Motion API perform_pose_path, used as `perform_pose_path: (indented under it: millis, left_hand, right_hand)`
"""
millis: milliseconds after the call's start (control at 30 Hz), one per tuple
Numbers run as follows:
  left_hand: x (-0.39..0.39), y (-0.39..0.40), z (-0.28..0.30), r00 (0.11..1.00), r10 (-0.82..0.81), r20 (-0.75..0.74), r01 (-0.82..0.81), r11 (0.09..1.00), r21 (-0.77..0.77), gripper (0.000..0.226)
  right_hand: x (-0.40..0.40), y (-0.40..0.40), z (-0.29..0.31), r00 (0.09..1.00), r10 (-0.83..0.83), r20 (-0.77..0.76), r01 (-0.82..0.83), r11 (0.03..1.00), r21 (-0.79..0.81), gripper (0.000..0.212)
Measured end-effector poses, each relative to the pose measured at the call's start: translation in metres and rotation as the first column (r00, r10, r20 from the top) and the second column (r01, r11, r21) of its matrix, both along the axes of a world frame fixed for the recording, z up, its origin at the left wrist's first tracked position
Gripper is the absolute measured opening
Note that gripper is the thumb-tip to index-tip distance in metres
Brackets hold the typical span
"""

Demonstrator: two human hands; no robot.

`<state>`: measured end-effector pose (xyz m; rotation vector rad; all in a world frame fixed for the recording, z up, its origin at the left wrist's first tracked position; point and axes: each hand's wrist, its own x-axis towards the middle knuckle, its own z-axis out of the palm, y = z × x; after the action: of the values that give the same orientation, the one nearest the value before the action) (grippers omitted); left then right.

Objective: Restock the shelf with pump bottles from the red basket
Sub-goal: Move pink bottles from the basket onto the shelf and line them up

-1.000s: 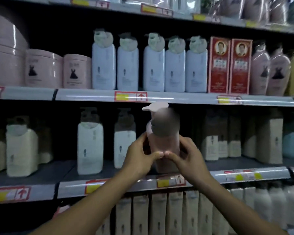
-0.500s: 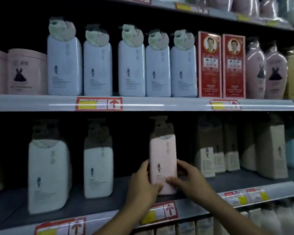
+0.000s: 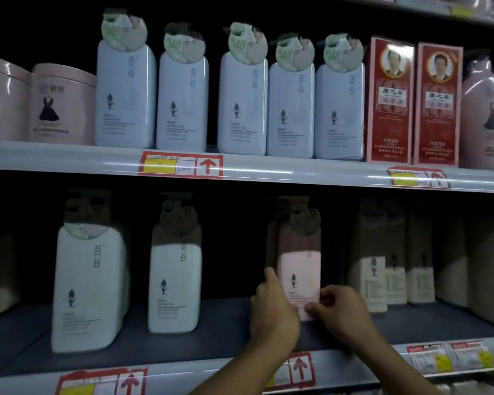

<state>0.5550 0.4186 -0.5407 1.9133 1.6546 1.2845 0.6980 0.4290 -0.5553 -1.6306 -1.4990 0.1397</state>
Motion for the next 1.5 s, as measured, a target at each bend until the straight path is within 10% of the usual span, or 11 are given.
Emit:
perform_pose_path:
  millis: [267, 500, 800, 1033, 1167, 1500]
  left_hand:
    - [0.002, 0.006, 0.005, 0.999, 0.045, -0.014, -0.045, 0.999, 0.006, 0.04]
    - [-0.02, -0.012, 0.012, 0.999, -0.014, 0.045, 0.01, 0.997, 0.072, 0.083]
    - [-0.112, -0.117, -0.028, 0.971, -0.209, 0.116, 0.177, 0.955, 0.237, 0.038]
    - [-0.233, -0.213, -0.205, 0.983, -0.181, 0.012, 0.182, 0.979, -0.088, 0.008]
    - [-0.271, -0.234, -0.285, 0.985, -0.175, -0.004, 0.159, 0.904, -0.396, 0.012]
    - [-0.264, -0.183, -0.337, 0.944, -0.326, -0.05, 0.227, 0.752, -0.619, 0.044]
  right_hand:
    - [-0.004, 0.003, -0.001, 0.999, 0.009, -0.044, -0.008, 1.0, 0.028, 0.021]
    - [-0.015, -0.026, 0.008, 0.993, -0.021, -0.113, 0.037, 0.989, 0.144, 0.053]
    - [-0.104, -0.147, -0.046, 0.987, 0.132, -0.087, -0.07, 0.857, 0.51, 0.025]
    - [-0.175, -0.221, -0.23, 0.838, 0.542, 0.063, -0.533, 0.838, -0.113, 0.01]
    - [-0.194, -0.238, -0.33, 0.744, 0.668, 0.02, -0.526, 0.603, -0.601, 0.04]
    - [-0.228, -0.214, -0.437, 0.523, 0.849, 0.081, -0.591, 0.429, -0.683, 0.089]
